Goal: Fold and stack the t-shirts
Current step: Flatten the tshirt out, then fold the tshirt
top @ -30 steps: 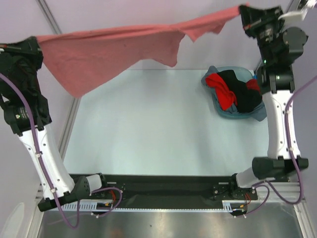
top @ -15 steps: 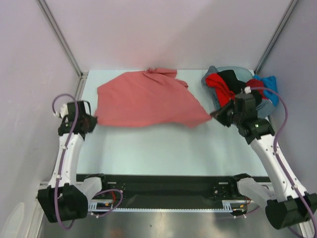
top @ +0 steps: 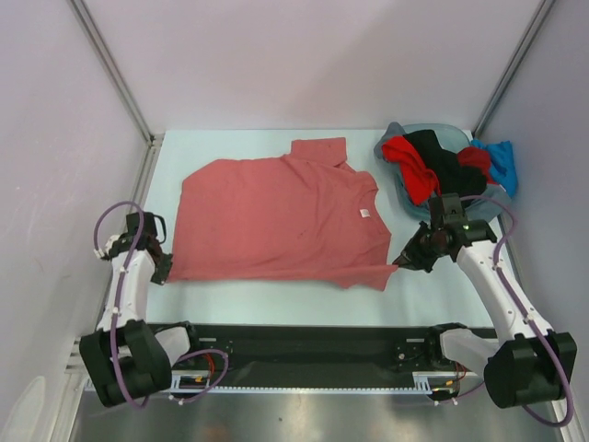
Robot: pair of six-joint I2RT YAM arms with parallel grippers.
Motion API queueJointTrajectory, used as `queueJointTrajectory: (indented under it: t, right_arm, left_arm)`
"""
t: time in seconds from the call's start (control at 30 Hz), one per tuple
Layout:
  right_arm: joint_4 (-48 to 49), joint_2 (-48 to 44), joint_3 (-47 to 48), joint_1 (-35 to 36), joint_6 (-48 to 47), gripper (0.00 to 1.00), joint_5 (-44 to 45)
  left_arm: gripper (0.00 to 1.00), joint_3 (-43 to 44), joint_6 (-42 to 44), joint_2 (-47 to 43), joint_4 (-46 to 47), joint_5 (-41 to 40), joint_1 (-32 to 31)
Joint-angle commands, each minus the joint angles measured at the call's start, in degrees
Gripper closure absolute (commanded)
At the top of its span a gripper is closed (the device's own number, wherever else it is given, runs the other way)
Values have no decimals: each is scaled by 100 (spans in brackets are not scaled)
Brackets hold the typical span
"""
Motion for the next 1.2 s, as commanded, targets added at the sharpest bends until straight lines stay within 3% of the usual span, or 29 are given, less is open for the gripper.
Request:
queueJointTrajectory:
  t: [0.0, 0.27, 0.47, 0.87, 1.17]
  right_arm:
    - [7, 206, -42, -52, -274, 100, -400]
    - [77, 190, -130, -52, -371, 100, -436]
    - [665, 452, 81, -43, -511, 100, -383]
    - [1360, 2832, 2171, 352, -1310, 100, 250]
    - [1360, 3880, 3306, 370, -1549, 100, 373]
  left_arm:
    - [100, 91, 428, 248, 296, 121, 135]
    - [100, -23, 700, 582, 463, 351, 135]
    - [100, 12, 1254, 679, 1149, 1212, 117]
    - [100, 926, 1597, 1855, 1369, 1318, -6]
    - [100, 1638, 1606, 2524, 1378, 1362, -67]
